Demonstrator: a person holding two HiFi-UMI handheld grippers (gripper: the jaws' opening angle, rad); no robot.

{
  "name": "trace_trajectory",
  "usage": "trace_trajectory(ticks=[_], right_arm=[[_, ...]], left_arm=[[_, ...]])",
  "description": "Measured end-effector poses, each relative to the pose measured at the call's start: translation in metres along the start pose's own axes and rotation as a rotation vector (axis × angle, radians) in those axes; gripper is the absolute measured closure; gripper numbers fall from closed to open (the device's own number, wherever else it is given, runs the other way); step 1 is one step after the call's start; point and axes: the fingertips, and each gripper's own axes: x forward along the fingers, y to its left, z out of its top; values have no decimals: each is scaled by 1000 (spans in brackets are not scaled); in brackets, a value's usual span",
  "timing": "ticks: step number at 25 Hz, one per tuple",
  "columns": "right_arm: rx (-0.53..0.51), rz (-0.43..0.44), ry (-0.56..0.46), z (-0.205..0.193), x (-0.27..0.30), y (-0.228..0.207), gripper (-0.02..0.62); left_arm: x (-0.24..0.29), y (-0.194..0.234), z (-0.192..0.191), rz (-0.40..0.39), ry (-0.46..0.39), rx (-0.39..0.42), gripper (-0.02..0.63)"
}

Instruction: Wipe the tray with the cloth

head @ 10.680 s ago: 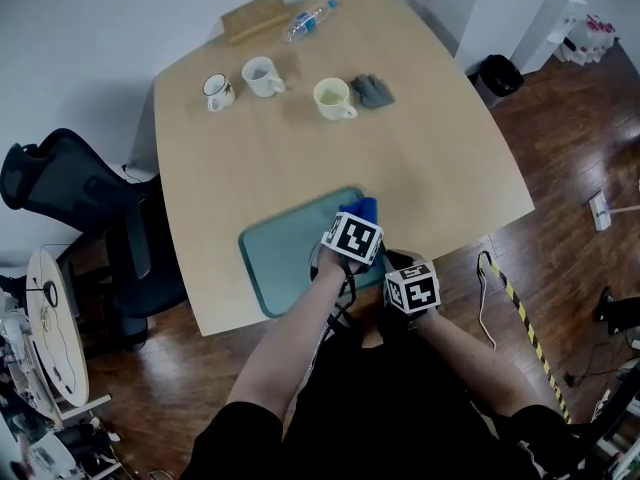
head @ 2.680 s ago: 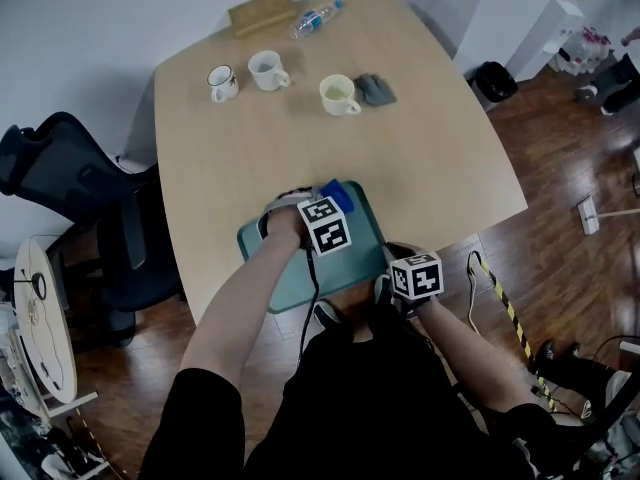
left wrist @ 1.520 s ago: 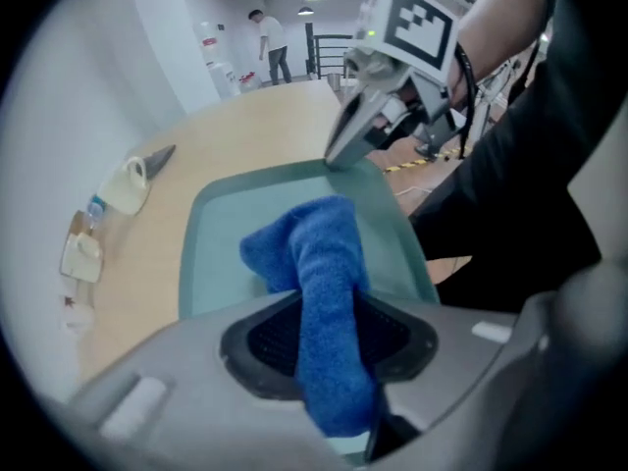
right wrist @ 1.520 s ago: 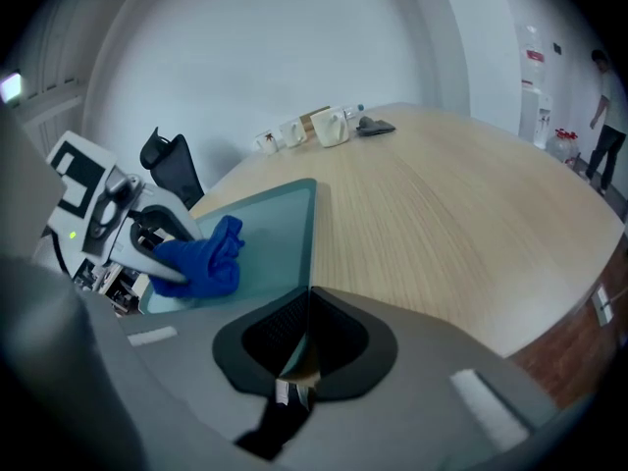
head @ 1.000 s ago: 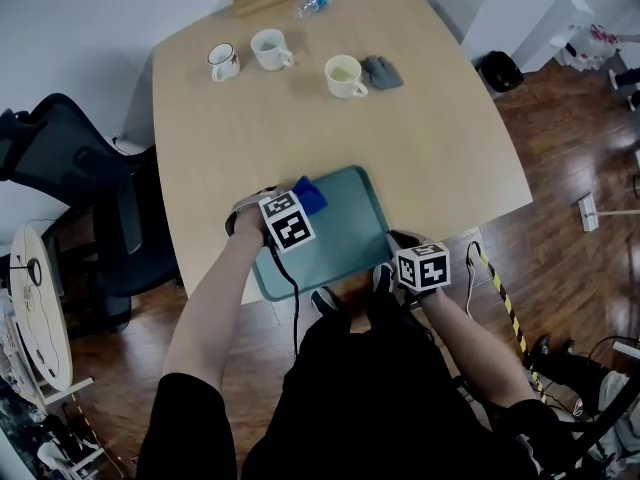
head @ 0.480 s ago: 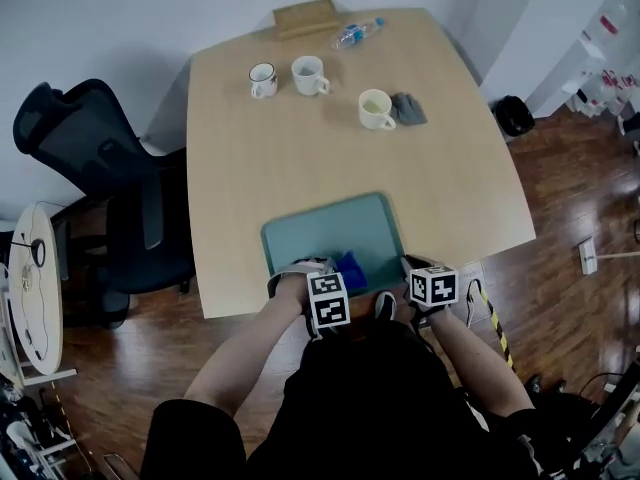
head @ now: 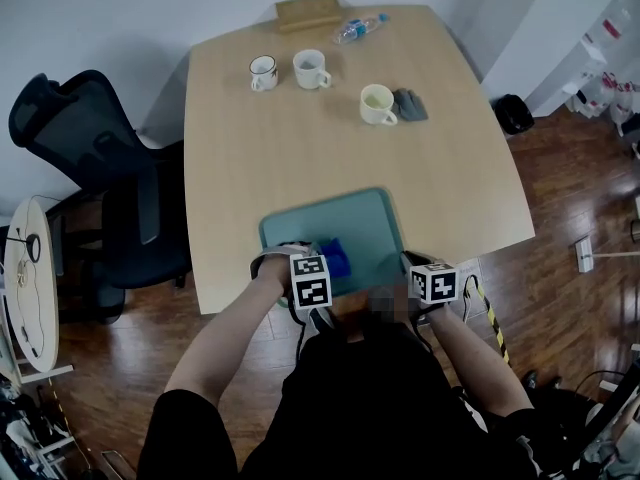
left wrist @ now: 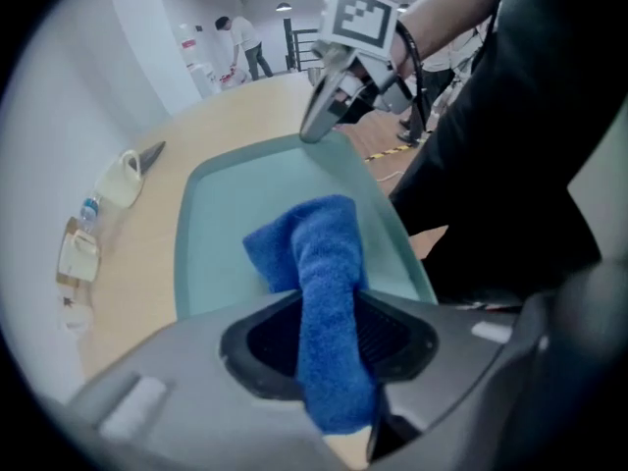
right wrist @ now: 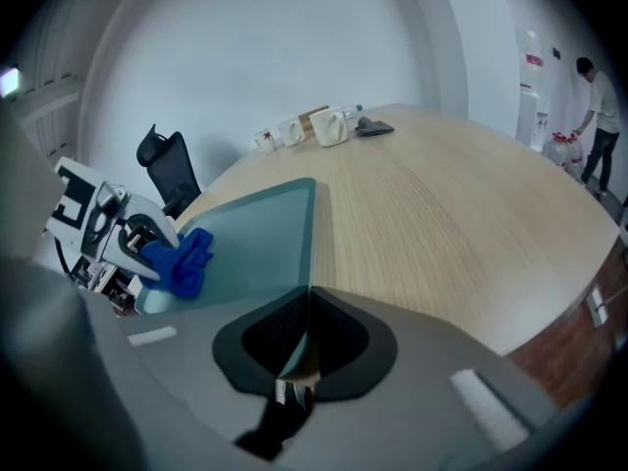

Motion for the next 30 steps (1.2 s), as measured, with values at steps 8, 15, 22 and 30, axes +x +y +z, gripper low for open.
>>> trace_trajectory(ticks=[8, 15, 22, 30], right_arm=[[-3, 1, 6, -5, 10, 7, 580], [-12, -13, 17, -6, 3, -1, 580], [-21, -29, 26, -6, 7, -3, 580], [-40, -48, 54, -14, 7, -4, 580]], left_arm=[[-8, 99, -73, 132, 128, -90, 463], [-10, 83, -53, 169, 114, -65, 469], [-3, -13, -23, 101, 22, 4, 469], [-2, -48, -15, 108, -11, 38, 468]])
